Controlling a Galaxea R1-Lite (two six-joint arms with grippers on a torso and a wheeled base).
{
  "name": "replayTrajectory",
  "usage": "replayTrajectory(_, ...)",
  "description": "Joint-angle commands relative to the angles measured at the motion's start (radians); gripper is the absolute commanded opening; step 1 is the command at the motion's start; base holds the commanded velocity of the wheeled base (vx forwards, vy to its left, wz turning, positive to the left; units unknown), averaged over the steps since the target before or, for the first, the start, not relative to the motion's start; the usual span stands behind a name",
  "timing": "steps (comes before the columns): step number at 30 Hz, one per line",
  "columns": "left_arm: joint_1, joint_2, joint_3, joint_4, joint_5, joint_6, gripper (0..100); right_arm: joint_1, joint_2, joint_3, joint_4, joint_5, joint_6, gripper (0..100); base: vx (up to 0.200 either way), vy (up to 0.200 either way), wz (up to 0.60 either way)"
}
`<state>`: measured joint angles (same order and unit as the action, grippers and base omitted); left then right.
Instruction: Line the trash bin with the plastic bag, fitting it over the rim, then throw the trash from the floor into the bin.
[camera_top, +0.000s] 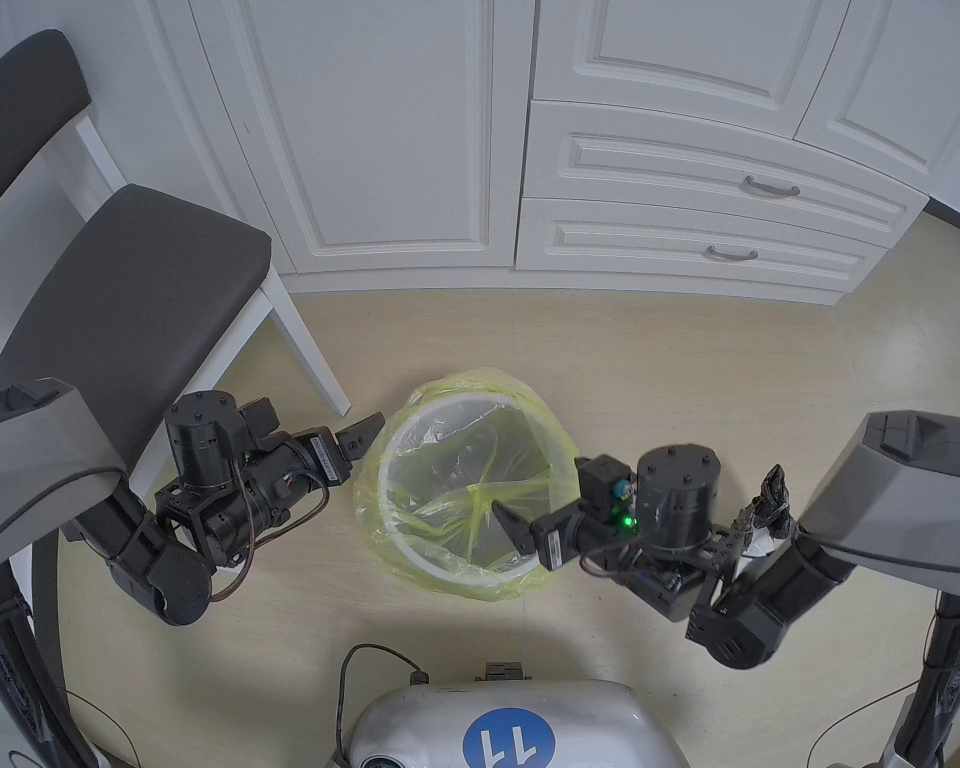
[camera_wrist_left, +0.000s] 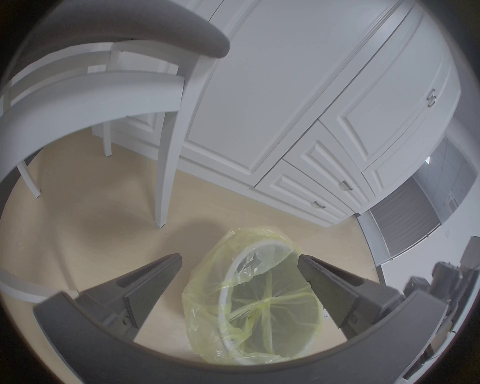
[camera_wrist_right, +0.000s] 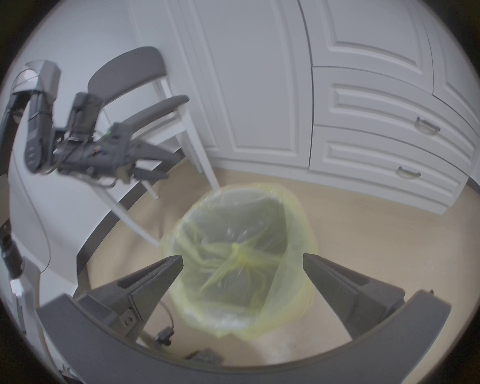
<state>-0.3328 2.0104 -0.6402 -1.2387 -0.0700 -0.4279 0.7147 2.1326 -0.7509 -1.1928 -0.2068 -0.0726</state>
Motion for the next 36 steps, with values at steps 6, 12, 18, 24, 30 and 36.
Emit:
replayTrajectory(6, -0.031, 0.019, 0.100, -0.154, 0.015, 0.000, 100, -0.070, 0.280, -0.328, 0.058, -0.117, -0.015, 100, 0.000, 0.000, 0.00)
replayTrajectory(12, -0.045, 0.036, 0.102, -0.163, 0.022, 0.001, 100, -0.087, 0.352, -0.447, 0.048, -0.181, -0.010, 100, 0.000, 0.000, 0.00)
replayTrajectory(18, -0.045, 0.065, 0.109, -0.237, 0.036, 0.001, 100, -0.086, 0.308, -0.444, 0.042, -0.217, -0.006, 100, 0.000, 0.000, 0.00)
replayTrajectory(24, -0.045, 0.070, 0.117, -0.251, 0.036, 0.028, 100, -0.069, 0.274, -0.390, 0.021, -0.260, -0.019, 100, 0.000, 0.000, 0.00)
replayTrajectory(30, -0.048, 0.088, 0.119, -0.254, 0.036, 0.029, 100, -0.066, 0.216, -0.338, -0.033, -0.261, -0.062, 100, 0.000, 0.000, 0.00)
replayTrajectory(36, -0.048, 0.128, 0.142, -0.292, 0.038, 0.031, 100, -0.064, 0.201, -0.280, -0.103, -0.283, -0.145, 100, 0.000, 0.000, 0.00)
